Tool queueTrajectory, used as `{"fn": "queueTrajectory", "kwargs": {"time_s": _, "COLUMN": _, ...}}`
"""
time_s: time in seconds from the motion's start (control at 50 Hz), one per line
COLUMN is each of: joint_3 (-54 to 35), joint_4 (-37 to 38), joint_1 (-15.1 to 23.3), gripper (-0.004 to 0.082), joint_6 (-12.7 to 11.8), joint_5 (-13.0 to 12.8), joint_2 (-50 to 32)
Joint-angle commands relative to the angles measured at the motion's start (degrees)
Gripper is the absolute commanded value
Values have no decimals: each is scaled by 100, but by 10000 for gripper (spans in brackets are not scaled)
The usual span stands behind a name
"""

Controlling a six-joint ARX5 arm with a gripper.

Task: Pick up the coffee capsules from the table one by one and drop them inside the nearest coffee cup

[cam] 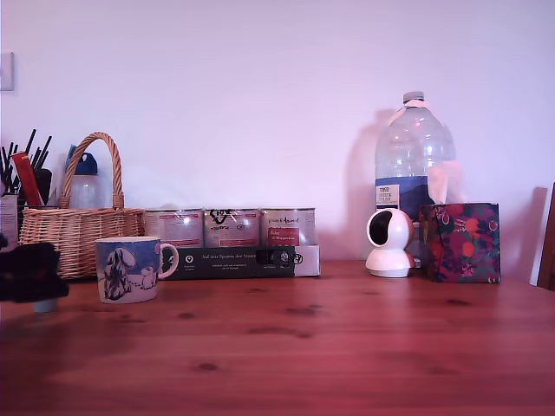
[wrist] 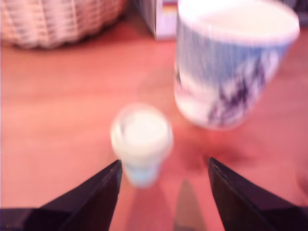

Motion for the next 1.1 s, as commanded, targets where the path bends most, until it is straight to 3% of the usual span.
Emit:
{"fn": "queueTrajectory", "kwargs": {"time_s": 0.0, "joint_3": 116, "joint_4": -125, "joint_1": -31, "gripper": 511, "joint_6": 101, "joint_5": 2, "joint_2": 13}}
{"fn": "queueTrajectory", "kwargs": {"time_s": 0.28, "joint_3": 461, "joint_4": -264, "joint_1": -31, "gripper": 511, "joint_6": 136, "joint_5": -2, "joint_2": 387}}
{"fn": "queueTrajectory", "kwargs": {"time_s": 0.8, "joint_3": 662, "joint_4": -389, "joint_1": -24, "gripper": 502, "joint_6": 411, "joint_5": -114, "joint_2": 634}}
{"fn": "queueTrajectory", "kwargs": {"time_s": 0.94, "joint_3": 662, "joint_4": -387, "joint_1": -24, "gripper": 393, "joint_6": 426, "joint_5": -221, "joint_2": 634}}
{"fn": "queueTrajectory", "kwargs": {"time_s": 1.08, "joint_3": 662, "joint_4": -387, "joint_1": -24, "gripper": 144, "joint_6": 713, "joint_5": -221, "joint_2": 634}}
